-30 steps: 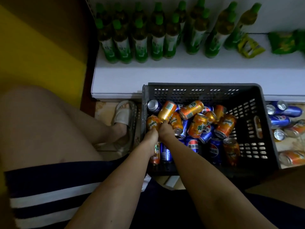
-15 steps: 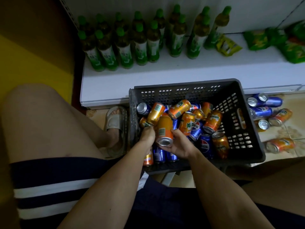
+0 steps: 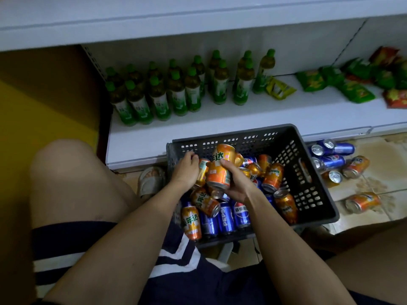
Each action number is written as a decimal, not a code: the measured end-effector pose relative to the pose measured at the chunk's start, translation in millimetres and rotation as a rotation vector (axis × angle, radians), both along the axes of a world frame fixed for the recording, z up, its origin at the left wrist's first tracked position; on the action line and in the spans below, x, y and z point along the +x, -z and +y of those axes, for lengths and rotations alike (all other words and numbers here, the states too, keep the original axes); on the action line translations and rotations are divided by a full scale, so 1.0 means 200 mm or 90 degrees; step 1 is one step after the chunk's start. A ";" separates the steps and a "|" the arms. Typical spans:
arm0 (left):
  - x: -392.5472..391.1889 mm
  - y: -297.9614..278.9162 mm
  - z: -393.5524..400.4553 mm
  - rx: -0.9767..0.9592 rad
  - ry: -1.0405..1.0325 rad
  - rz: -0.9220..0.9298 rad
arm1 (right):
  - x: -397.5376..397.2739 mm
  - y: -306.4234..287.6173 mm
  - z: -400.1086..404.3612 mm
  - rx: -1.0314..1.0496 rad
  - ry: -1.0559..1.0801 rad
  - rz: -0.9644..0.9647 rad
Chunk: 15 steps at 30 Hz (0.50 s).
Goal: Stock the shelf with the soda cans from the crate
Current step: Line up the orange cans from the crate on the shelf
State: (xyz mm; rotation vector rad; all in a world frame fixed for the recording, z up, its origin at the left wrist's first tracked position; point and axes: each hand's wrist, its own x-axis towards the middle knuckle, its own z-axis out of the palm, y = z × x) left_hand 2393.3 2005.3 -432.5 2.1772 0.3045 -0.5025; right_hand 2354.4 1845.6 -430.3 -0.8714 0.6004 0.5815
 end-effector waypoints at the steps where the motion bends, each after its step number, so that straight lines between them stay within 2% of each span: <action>1: 0.04 -0.04 0.02 0.024 0.019 -0.043 | 0.01 -0.04 0.02 0.016 0.011 -0.008; 7: 0.30 -0.44 0.18 0.237 0.147 -0.308 | 0.16 -0.32 0.09 0.063 0.033 -0.103; 12: 0.53 -0.85 0.33 0.360 0.181 -0.546 | 0.34 -0.69 0.17 -0.073 -0.005 -0.242; 15: 0.64 -1.06 0.43 0.405 0.219 -0.650 | 0.45 -0.90 0.20 -0.100 -0.009 -0.335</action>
